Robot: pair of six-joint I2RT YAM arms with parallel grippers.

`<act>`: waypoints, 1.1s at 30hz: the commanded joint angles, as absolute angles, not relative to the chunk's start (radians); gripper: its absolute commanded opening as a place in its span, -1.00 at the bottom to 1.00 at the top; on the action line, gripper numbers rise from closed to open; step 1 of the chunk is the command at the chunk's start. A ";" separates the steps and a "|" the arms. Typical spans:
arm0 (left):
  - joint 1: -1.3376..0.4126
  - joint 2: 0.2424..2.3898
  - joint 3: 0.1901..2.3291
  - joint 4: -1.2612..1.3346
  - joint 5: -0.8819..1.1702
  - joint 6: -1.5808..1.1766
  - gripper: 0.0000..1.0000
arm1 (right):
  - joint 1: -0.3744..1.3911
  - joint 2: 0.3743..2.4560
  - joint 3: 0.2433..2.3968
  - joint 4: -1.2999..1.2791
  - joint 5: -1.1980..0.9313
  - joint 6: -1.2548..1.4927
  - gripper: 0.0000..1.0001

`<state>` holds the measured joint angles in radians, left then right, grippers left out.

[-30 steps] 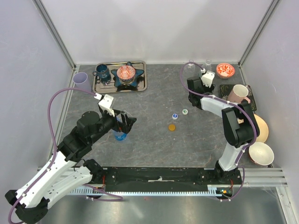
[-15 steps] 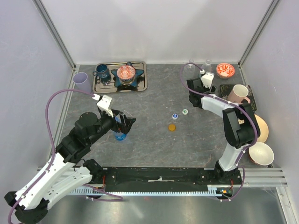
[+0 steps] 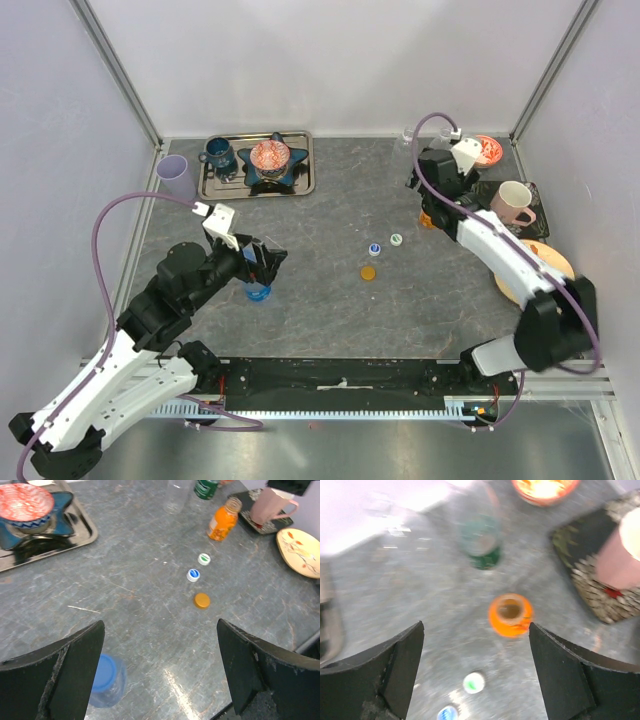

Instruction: Unscrew the bottle caps

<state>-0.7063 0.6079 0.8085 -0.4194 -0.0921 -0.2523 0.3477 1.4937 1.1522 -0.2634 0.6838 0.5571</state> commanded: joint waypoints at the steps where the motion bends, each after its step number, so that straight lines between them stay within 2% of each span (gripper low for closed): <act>1: -0.703 0.554 0.844 -0.411 -0.279 -0.247 0.99 | 0.458 1.306 1.149 -0.247 0.447 0.520 0.80; 4: -0.703 0.514 0.842 -0.408 -0.490 -0.218 0.99 | 0.590 1.258 1.141 -0.190 0.211 0.428 0.72; 10: -0.703 0.471 0.896 -0.446 -0.716 -0.181 0.99 | 0.894 1.328 1.219 -0.163 0.095 0.327 0.71; 16: -0.703 0.505 0.942 -0.575 -0.862 -0.264 0.99 | 1.069 1.445 1.298 -0.077 0.094 0.299 0.96; 23: -0.703 0.442 0.916 -0.620 -0.891 -0.313 0.99 | 1.146 1.534 1.365 0.035 0.135 0.313 0.96; 33: -0.703 0.413 0.891 -0.614 -0.845 -0.313 0.99 | 1.164 1.746 1.522 -0.028 0.181 0.310 0.95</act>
<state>-0.7063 0.4244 0.9051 -0.6231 -0.8356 -0.2646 1.1580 1.6798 1.4677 -0.0151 0.1429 0.3168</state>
